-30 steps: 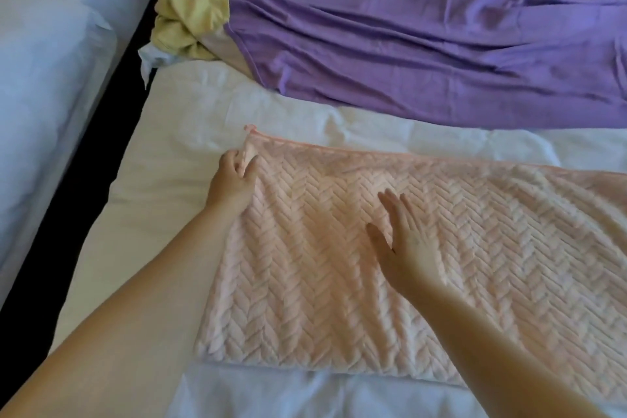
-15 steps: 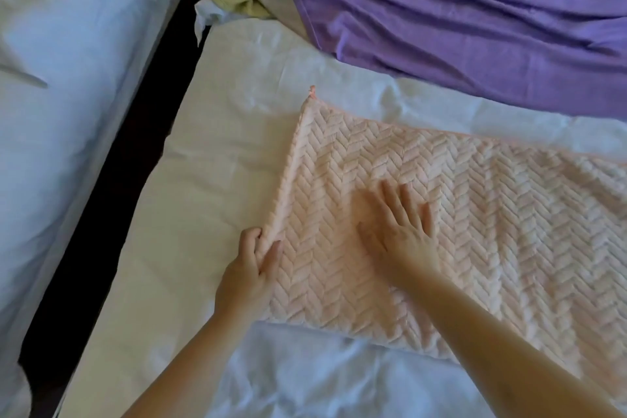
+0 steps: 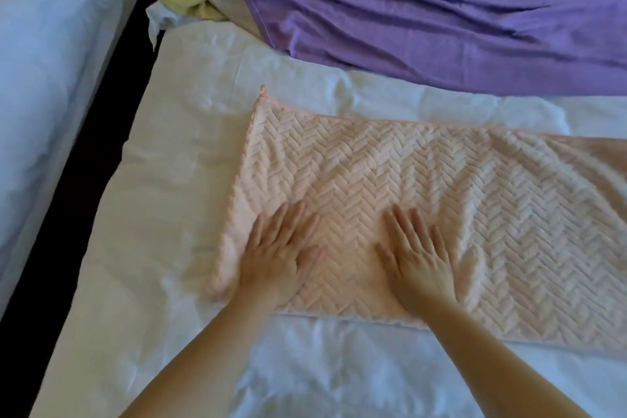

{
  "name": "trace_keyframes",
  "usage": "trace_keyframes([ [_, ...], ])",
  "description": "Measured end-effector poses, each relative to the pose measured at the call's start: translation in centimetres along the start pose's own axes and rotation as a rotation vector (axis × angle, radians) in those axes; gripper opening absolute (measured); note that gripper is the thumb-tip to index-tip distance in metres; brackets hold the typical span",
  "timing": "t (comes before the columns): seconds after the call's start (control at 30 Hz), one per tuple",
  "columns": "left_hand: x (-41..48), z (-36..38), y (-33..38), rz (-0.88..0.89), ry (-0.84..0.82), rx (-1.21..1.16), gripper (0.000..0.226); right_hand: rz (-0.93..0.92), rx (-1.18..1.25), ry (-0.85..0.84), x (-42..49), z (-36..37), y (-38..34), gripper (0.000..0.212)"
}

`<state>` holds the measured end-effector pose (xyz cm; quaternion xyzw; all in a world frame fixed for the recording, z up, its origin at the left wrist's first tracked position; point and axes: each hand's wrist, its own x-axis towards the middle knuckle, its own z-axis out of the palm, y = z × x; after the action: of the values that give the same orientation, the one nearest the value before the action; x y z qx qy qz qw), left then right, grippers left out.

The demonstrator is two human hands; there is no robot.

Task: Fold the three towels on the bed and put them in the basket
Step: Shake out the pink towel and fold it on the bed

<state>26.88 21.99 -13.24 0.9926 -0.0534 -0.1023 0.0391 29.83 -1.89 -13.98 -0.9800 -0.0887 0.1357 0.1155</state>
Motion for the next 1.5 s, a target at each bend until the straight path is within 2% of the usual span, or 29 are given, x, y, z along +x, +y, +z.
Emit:
trace_keyframes([
  [0.13, 0.1, 1.2, -0.5, -0.046, 0.006, 0.093, 0.063, 0.213, -0.09, 0.004, -3.8, -1.5, 9.9, 0.063],
  [0.23, 0.9, 0.4, 3.1, -0.143, 0.094, 0.012, 0.061, 0.358, -0.118, 0.059, -5.9, -3.6, 14.1, 0.067],
  [0.3, 1.8, 0.1, 8.2, -0.027, 0.123, -0.064, 0.059, 0.313, -0.093, 0.084, -6.0, -4.4, 14.1, 0.065],
  [0.4, 2.9, 1.0, 16.1, 0.328, 0.05, -0.061, 0.057, 0.179, -0.1, 0.048, -6.3, -3.7, 14.8, 0.061],
  [0.47, 3.6, 2.1, 17.8, 0.344, -0.019, 0.009, 0.06, 0.266, -0.099, 0.048, -7.6, -3.5, 18.0, 0.06],
  [0.63, 4.0, 2.8, 17.5, 0.326, -0.01, 0.061, 0.062, 0.489, -0.103, 0.041, -13.0, -4.8, 27.4, 0.061],
  [0.7, 4.3, 2.3, 19.2, 0.292, -0.022, 0.006, 0.062, 0.619, 0.048, 0.182, -13.9, -5.4, 28.4, 0.06],
  [0.77, 5.0, 2.0, 21.9, 0.3, -0.042, -0.044, 0.063, 0.874, 0.32, 0.427, -13.8, -5.8, 28.9, 0.062],
  [0.8, 5.5, 1.9, 23.3, 0.324, -0.057, -0.058, 0.064, 0.966, 0.475, 0.494, -13.5, -6.2, 29.2, 0.06],
  [0.83, 6.3, 1.9, 24.9, 0.35, -0.082, -0.066, 0.065, 1.011, 0.63, 0.512, -13.2, -6.7, 29.4, 0.055],
  [0.93, 8.3, 2.3, 29.4, 0.381, -0.167, -0.112, 0.062, 1.042, 0.978, 0.362, -12.3, -8.5, 29.9, 0.034],
  [1.0, 9.5, 1.8, 32.0, 0.344, -0.186, -0.186, 0.059, 1.017, 1.037, 0.332, -12.0, -9.4, 29.9, 0.024],
  [1.1, 11.4, -0.6, 35.7, 0.286, -0.119, -0.483, 0.061, 0.85, 0.758, 0.397, -11.5, -10.6, 28.3, 0.017],
  [1.13, 12.3, -1.7, 36.9, 0.248, -0.16, -0.652, 0.063, 0.77, 0.666, 0.407, -11.5, -10.8, 27.4, 0.018],
  [1.2, 14.4, -3.9, 38.8, 0.139, -0.36, -1.003, 0.062, 0.599, 0.582, 0.423, -11.8, -11.0, 25.2, 0.017],
  [1.27, 16.4, -5.5, 39.9, 0.043, -0.501, -1.2, 0.066, 0.415, 0.584, 0.428, -12.2, -10.8, 23.1, 0.023],
  [1.33, 17.8, -6.2, 40.3, -0.008, -0.511, -1.134, 0.074, 0.288, 0.654, 0.365, -12.5, -10.7, 21.4, 0.03],
  [1.4, 18.8, -6.6, 39.7, -0.03, -0.407, -0.936, 0.077, 0.206, 0.689, 0.292, -12.5, -10.7, 20.0, 0.029],
  [1.43, 19.3, -7.0, 38.9, -0.015, -0.325, -0.89, 0.071, 0.183, 0.704, 0.272, -12.4, -10.8, 19.4, 0.026],
  [1.5, 19.5, -7.9, 36.0, 0.071, -0.183, -0.984, 0.046, 0.141, 0.739, 0.274, -12.0, -11.3, 18.1, 0.019],
])
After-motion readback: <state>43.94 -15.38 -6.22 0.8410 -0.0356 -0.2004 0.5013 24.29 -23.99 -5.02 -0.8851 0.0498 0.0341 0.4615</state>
